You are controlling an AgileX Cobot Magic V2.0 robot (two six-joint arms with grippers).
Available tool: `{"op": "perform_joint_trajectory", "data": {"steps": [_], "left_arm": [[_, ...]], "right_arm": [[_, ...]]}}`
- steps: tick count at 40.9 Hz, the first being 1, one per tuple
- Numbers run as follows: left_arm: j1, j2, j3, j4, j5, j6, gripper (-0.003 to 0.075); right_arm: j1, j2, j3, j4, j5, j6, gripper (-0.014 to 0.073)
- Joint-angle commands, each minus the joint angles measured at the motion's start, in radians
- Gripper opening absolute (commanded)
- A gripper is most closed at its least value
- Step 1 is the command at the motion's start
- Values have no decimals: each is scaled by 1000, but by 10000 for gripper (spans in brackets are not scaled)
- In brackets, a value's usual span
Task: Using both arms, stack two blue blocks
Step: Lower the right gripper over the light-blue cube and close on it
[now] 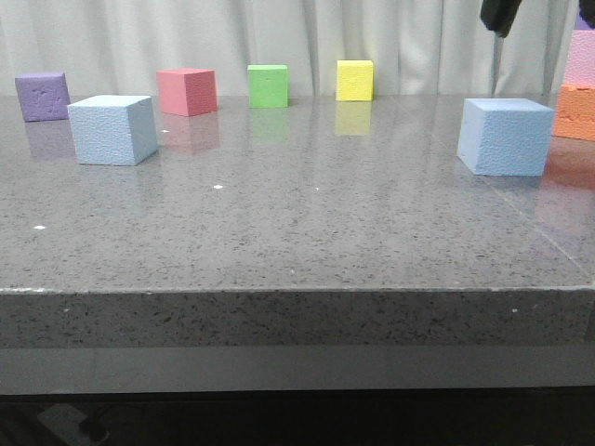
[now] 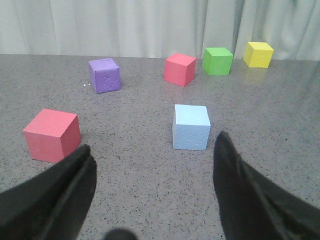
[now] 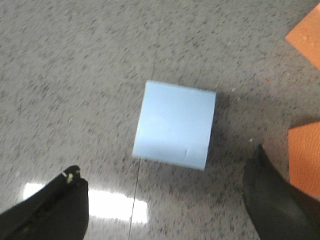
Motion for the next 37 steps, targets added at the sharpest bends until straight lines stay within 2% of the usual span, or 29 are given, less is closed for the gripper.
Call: {"op": "perform_joint_trajectory", "data": {"steps": [1, 32, 37], "left_arm": [[-8, 15, -28, -3, -75, -9, 491], [-8, 15, -28, -3, -75, -9, 491], [-8, 15, -28, -3, -75, -9, 491]], "right_arm": [[-3, 20, -81, -43, -28, 31, 625], [-27, 268, -121, -24, -81, 70, 625], [-27, 271, -122, -21, -82, 70, 579]]}}
